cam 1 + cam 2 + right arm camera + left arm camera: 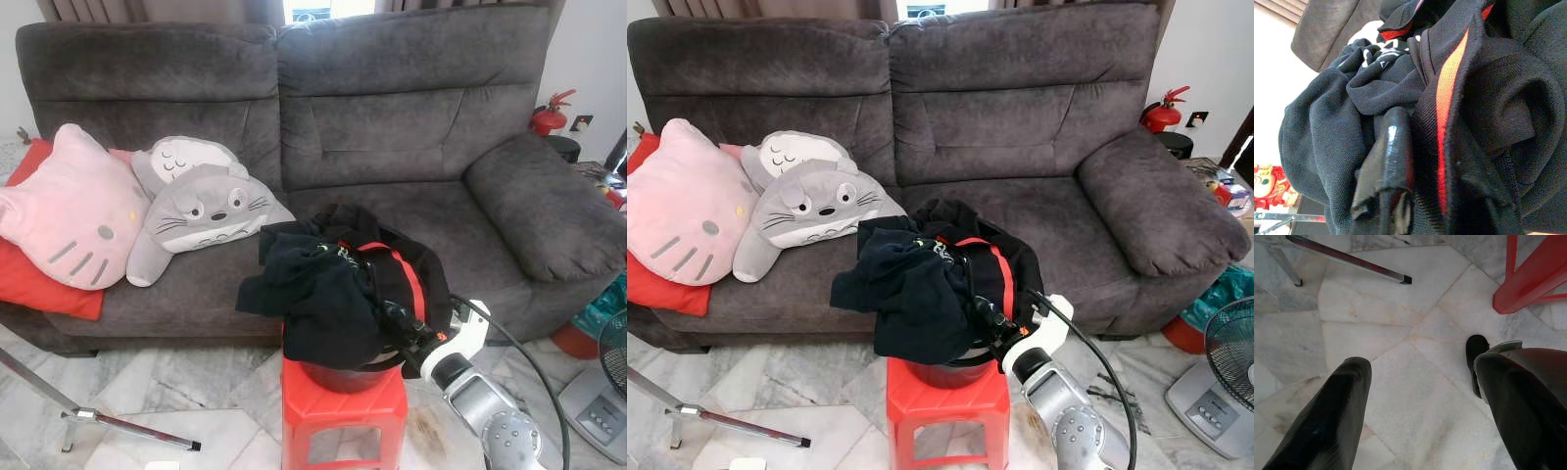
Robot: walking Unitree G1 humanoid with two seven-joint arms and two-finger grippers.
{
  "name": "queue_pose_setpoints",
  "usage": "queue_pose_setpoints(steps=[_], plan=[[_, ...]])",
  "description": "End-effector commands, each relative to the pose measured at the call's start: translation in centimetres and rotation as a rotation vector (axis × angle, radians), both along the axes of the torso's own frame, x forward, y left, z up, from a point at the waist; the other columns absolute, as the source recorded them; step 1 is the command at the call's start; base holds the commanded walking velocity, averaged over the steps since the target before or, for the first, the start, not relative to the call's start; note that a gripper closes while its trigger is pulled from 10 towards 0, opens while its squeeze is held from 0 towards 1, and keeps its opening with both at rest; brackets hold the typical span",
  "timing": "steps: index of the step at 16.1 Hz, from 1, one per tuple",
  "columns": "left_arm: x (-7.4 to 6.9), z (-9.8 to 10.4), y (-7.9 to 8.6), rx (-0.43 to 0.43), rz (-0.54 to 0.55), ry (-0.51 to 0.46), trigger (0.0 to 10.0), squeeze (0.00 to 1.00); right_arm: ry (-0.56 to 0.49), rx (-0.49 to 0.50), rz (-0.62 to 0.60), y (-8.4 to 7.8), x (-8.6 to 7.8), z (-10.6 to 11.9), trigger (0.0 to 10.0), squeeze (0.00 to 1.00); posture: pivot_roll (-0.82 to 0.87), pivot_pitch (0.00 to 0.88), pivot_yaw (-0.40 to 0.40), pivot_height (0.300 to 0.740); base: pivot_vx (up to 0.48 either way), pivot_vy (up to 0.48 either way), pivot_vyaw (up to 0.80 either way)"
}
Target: Hang hanger
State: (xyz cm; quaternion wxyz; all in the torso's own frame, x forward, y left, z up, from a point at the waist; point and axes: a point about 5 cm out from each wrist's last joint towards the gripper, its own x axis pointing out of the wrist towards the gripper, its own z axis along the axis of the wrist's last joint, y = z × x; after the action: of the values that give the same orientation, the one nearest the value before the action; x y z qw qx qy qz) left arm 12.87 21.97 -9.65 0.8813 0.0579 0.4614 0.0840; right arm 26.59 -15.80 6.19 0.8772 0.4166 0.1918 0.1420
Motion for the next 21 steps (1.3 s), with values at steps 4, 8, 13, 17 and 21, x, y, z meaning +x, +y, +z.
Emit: queue_pose_setpoints(steps=[4,8,13,17,21], plan=[[-0.3,-0.1,0.2,-0.005,-0.002,0.022,10.0,0.00,0.011,-0.024,-0.026,-0.1,0.3,-0.2,0.0,0.00,-0.11,0.000,0.067,0.740,0.000,0.000,0.00],[-0.2,-0.1,0.3,-0.004,0.000,0.020,10.0,0.00,-0.010,-0.077,-0.047,-0.4,1.1,0.3,0.0,0.00,-0.12,0.000,0.067,0.740,0.000,0.000,0.00],[0.0,-0.1,0.1,-0.011,-0.006,0.019,10.0,0.00,-0.099,-0.611,0.006,-1.0,2.7,1.8,9.2,0.00,-0.13,0.000,0.070,0.740,0.000,0.000,0.00],[0.0,-0.1,-0.1,-0.033,-0.013,0.021,10.0,0.00,-0.281,-1.146,0.111,-0.7,4.2,4.0,10.0,0.00,-0.13,0.000,0.070,0.740,0.000,0.000,0.00],[-0.1,-0.1,-0.1,-0.040,-0.014,0.023,10.0,0.00,-0.321,-1.159,0.097,-0.3,4.5,4.9,10.0,0.00,-0.13,0.000,0.073,0.740,0.000,0.000,0.00]])
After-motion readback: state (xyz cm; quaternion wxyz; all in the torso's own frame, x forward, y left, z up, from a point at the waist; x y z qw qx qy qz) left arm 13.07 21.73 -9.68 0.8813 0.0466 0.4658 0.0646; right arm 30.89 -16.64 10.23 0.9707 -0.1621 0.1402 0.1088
